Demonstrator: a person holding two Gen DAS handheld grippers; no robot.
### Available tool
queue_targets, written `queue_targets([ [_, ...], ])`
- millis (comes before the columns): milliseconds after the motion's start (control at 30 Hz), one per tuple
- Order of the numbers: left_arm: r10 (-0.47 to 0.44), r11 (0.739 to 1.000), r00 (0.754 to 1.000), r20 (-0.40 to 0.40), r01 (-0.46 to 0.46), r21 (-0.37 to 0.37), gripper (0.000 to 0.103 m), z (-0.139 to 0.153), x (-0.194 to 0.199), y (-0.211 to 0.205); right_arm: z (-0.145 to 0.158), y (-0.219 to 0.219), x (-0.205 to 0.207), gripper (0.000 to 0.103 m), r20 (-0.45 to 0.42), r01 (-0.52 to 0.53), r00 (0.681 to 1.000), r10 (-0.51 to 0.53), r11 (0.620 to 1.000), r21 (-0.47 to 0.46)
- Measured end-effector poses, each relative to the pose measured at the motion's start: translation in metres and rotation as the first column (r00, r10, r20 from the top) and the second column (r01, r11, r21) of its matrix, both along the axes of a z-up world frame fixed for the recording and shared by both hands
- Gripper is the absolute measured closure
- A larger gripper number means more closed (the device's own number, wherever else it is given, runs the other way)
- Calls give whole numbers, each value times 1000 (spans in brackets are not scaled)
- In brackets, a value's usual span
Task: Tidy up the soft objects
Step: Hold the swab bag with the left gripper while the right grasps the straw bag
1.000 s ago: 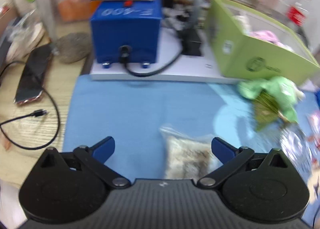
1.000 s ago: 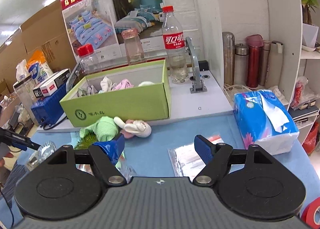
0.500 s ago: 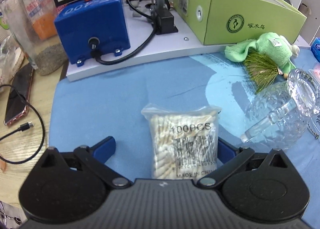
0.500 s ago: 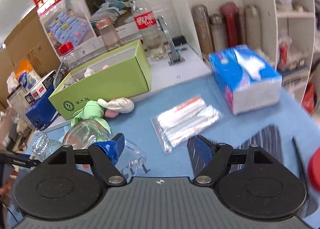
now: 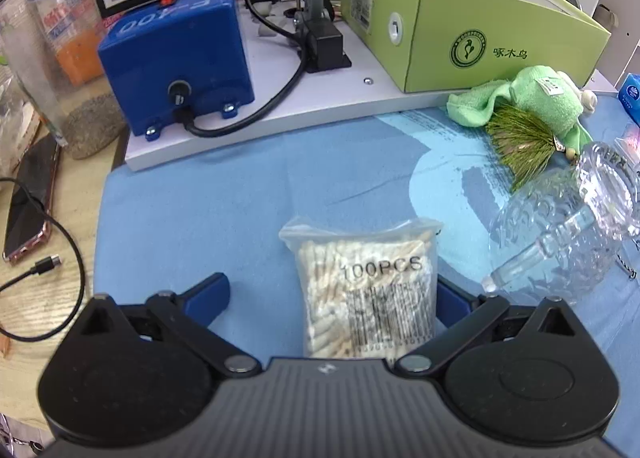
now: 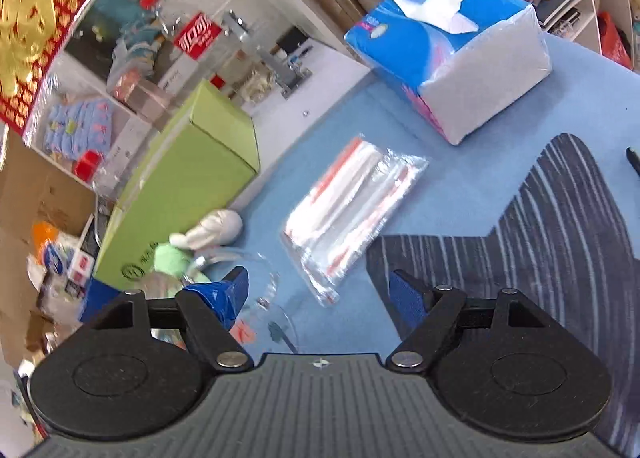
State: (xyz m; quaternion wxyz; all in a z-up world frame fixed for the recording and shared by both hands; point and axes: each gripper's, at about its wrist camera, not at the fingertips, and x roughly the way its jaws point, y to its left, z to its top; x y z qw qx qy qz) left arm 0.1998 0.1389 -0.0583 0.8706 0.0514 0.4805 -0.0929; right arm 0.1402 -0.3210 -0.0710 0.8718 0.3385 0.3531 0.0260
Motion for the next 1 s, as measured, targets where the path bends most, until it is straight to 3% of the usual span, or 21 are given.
queue_targets([
  [100,1,1000,1000,-2,-1,2,1,-1,2,-2,5,-2,-4,39,19,29,999,-28,999,-44],
  [200,-3,1000,1000,5,3,0,1,-1,1,-1,11,-12,0,39,66,84,994,-84,996,4],
  [500,-11,1000,1000,17,11,-4,1,-1,-1,-1,-9,-11,71,39,-35,60,998,-54,984,170],
  [633,-14,1000,1000,16,14,-4,1,-1,-1,0,6,-2,90,39,-19,31,999,-30,997,65],
  [733,-13,1000,1000,23,13,-6,1,-1,-2,-1,19,4,75,39,13,21,1000,-20,996,-86],
  [800,-15,1000,999,30,15,-7,1,-1,-3,-1,19,6,59,39,-13,53,998,-56,981,-184],
  [933,-29,1000,999,40,29,-9,1,-1,-4,-1,2,3,54,38,-107,92,988,-115,976,-200],
  [1000,-35,999,998,48,36,-10,1,-1,-4,-1,6,7,63,38,-103,119,984,-145,967,-225],
])
